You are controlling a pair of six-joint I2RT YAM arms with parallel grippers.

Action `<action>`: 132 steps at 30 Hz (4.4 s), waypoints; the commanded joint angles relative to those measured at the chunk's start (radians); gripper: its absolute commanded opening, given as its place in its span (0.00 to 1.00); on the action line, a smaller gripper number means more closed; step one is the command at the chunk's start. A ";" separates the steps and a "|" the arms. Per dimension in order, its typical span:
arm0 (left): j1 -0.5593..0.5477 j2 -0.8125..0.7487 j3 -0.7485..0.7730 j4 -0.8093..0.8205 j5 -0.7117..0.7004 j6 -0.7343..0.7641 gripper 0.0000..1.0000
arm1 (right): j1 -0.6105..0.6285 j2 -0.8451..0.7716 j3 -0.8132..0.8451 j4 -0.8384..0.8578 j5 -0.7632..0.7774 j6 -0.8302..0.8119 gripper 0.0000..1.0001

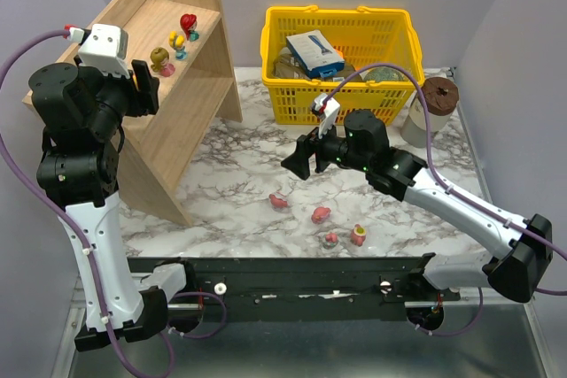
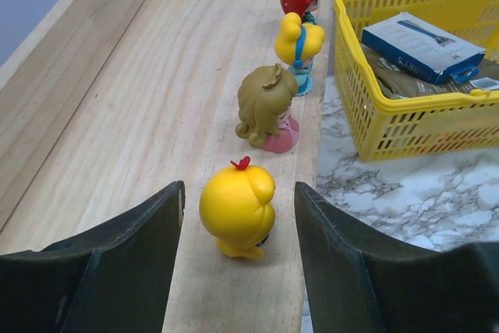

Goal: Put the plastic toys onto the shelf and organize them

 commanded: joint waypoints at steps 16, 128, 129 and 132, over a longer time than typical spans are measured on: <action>0.008 -0.081 0.036 0.018 -0.119 -0.149 0.85 | -0.003 0.025 0.056 -0.024 -0.046 0.028 0.85; -0.943 0.037 -0.027 0.142 -0.329 -0.175 0.99 | 0.127 0.548 -0.245 0.580 -0.103 -0.227 0.99; -0.943 0.037 -0.026 0.138 -0.329 -0.170 0.99 | 0.126 0.554 -0.240 0.580 -0.097 -0.229 0.99; -0.943 0.034 -0.023 0.135 -0.336 -0.166 0.99 | 0.126 0.570 -0.236 0.580 -0.083 -0.218 0.96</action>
